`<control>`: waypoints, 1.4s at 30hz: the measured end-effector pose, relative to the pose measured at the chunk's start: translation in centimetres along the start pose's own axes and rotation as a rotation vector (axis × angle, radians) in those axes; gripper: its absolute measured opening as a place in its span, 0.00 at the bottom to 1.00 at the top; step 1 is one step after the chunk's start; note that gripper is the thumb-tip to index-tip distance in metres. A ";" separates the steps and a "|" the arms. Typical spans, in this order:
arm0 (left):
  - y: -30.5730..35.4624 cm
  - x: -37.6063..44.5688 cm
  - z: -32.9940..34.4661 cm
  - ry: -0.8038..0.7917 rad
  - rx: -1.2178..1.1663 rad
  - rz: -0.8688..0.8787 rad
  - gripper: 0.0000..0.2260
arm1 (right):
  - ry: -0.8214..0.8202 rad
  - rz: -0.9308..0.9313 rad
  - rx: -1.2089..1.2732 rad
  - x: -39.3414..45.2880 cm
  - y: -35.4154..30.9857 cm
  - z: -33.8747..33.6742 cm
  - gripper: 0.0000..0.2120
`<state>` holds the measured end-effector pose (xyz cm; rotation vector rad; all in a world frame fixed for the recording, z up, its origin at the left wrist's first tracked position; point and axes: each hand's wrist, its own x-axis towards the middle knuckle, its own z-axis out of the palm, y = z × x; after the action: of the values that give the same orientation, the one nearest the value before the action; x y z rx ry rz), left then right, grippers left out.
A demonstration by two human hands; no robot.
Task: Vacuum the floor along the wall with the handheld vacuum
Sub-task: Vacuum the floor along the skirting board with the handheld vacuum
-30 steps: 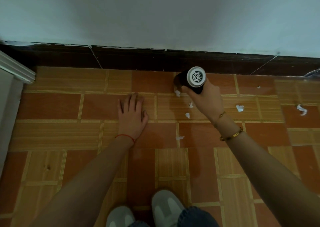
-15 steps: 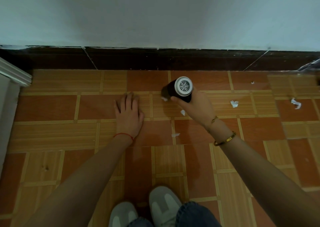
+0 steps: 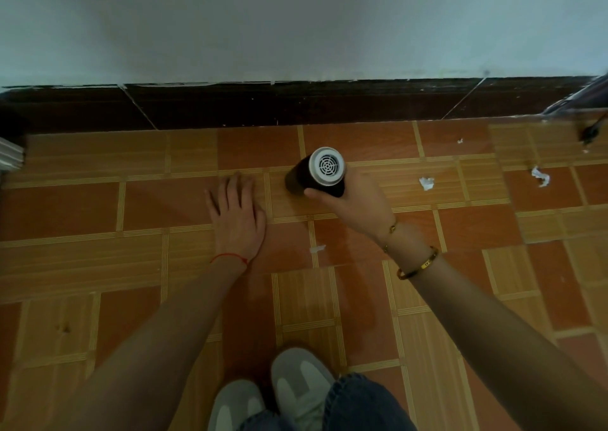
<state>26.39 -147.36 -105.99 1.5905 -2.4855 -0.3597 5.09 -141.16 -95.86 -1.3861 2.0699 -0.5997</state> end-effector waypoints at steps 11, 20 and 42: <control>-0.1 0.0 0.1 0.040 -0.008 0.004 0.23 | 0.191 0.059 -0.025 1.6 0.5 -1.7 0.32; -0.1 0.2 0.0 0.060 -0.031 -0.001 0.22 | 0.067 -0.071 -0.042 2.8 -1.8 0.8 0.34; -0.1 0.3 -0.1 0.057 -0.022 0.004 0.22 | 0.210 0.047 -0.097 6.2 -0.7 -1.4 0.34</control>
<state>26.43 -147.66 -105.91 1.5644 -2.4345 -0.3351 2.79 -147.09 -95.64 -1.3744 2.3185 -0.6565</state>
